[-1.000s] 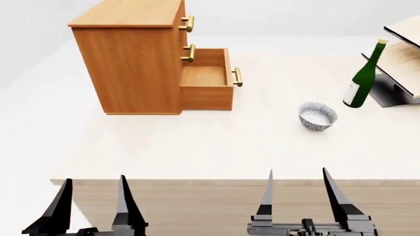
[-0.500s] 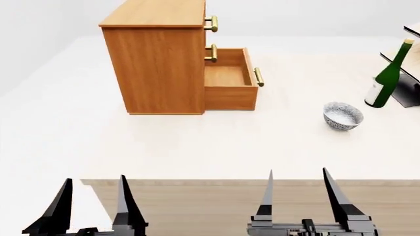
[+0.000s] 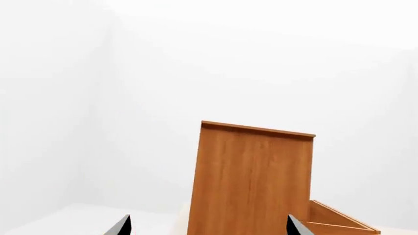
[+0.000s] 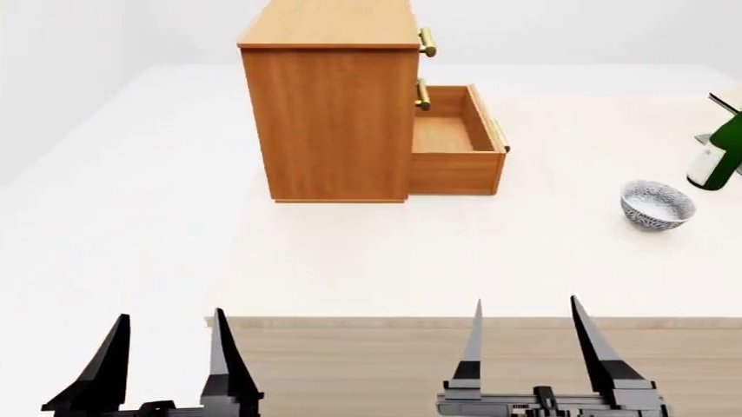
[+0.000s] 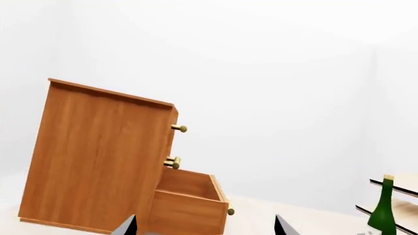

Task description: Put the bowl on top of the cabinet.

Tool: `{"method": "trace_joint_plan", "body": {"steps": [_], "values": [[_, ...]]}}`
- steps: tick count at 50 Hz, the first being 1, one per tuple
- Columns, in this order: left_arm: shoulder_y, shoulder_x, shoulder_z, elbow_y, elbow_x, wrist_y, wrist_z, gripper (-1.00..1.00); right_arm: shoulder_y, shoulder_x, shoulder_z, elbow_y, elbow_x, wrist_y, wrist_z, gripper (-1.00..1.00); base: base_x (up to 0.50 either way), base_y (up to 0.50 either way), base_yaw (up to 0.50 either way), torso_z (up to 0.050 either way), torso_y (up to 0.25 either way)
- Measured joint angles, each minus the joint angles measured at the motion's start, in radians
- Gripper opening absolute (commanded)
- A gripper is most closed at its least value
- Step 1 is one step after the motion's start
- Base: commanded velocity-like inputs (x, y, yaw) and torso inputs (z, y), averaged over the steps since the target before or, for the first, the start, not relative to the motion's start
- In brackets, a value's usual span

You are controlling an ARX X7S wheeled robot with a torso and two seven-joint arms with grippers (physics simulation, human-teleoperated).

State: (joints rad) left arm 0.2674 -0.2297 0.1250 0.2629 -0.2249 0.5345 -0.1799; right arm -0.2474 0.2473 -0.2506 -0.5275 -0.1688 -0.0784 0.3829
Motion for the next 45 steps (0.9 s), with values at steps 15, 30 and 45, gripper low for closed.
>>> {"method": "trace_joint_plan", "body": {"steps": [15, 30, 45], "values": [[-0.003, -0.006, 0.006, -0.005, -0.001, 0.000, -0.007, 1.00, 0.000, 0.008, -0.005, 0.005, 0.011, -0.013, 0.007, 1.00, 0.00, 0.21, 0.00, 0.000, 0.000], [-0.009, -0.010, 0.015, -0.010, 0.000, -0.002, -0.013, 1.00, -0.018, 0.031, -0.003, 0.006, 0.045, -0.086, 0.014, 1.00, 0.31, 0.00, 0.00, 0.000, 0.000], [-0.016, -0.015, 0.022, -0.010, -0.002, -0.005, -0.019, 1.00, -0.021, 0.042, -0.005, -0.006, 0.053, -0.092, 0.018, 1.00, 0.44, 0.00, 0.00, 0.000, 0.000]]}}
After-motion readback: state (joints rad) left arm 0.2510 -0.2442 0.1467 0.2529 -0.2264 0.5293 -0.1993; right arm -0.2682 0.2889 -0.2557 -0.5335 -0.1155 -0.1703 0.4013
